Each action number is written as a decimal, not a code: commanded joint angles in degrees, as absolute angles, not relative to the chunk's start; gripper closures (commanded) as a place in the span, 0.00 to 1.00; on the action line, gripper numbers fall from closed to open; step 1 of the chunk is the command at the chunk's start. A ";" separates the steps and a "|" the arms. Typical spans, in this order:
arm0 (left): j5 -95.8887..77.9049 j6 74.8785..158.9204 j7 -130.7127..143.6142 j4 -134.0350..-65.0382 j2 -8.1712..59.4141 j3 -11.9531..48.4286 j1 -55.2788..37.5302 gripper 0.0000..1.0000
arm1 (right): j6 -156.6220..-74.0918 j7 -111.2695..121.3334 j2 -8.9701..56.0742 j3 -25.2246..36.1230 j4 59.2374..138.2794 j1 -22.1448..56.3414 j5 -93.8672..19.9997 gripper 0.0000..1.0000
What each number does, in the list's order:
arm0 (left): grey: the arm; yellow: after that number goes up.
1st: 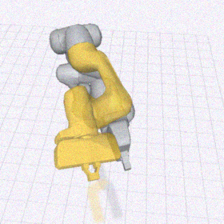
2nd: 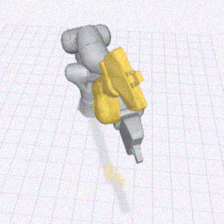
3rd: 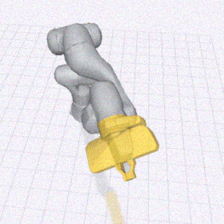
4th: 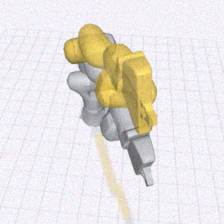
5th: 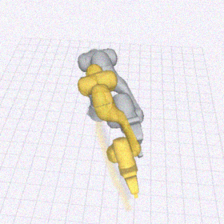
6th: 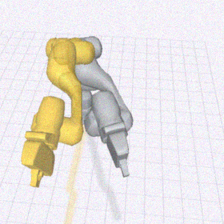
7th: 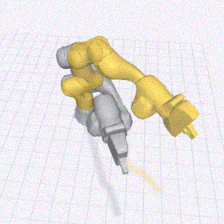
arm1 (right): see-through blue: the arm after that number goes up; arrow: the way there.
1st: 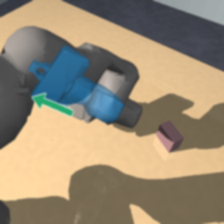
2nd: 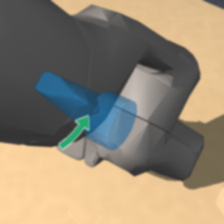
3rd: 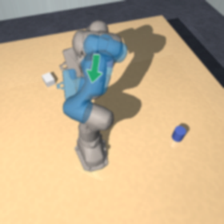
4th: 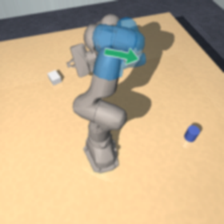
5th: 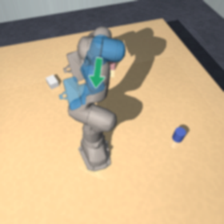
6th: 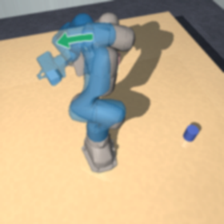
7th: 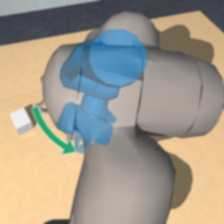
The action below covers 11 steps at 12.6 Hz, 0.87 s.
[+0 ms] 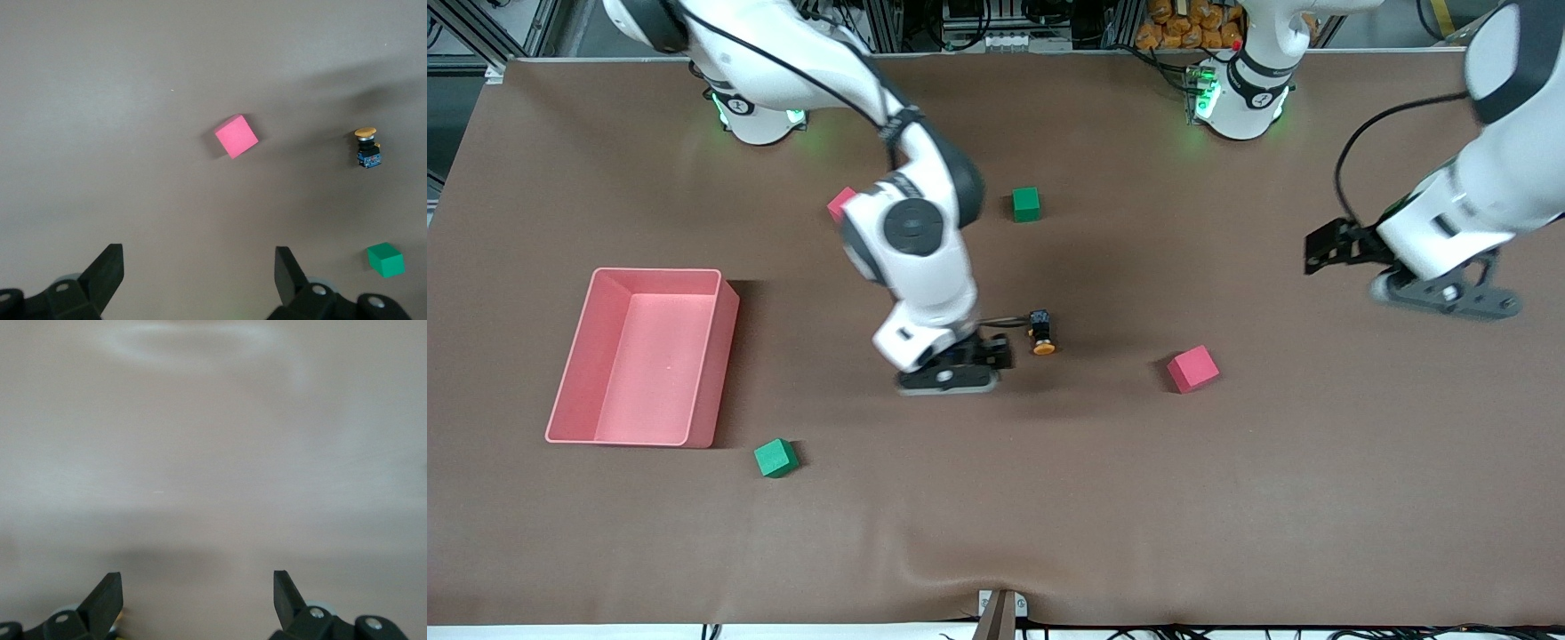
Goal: Place and upright button with both arms
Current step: 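Open the right gripper and withdraw while the left gripper reaches the button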
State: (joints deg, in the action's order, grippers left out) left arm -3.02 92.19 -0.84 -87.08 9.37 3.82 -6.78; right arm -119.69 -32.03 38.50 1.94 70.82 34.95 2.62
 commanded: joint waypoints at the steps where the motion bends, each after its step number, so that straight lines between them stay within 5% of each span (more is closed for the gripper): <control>1: -3.87 90.79 1.04 -82.72 14.05 3.52 -9.65 0.00 | -112.35 -24.02 33.32 0.70 73.04 27.54 2.90 0.00; 11: -4.31 95.35 27.14 -76.82 27.94 3.52 -26.27 0.00 | -101.35 -1.69 24.88 0.70 73.56 6.08 2.90 0.00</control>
State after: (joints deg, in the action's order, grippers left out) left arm -3.48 94.16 23.04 -79.35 24.89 4.14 -23.84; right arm -103.56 -5.11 28.09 2.08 71.27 9.35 2.62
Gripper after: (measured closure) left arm 0.000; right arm 0.000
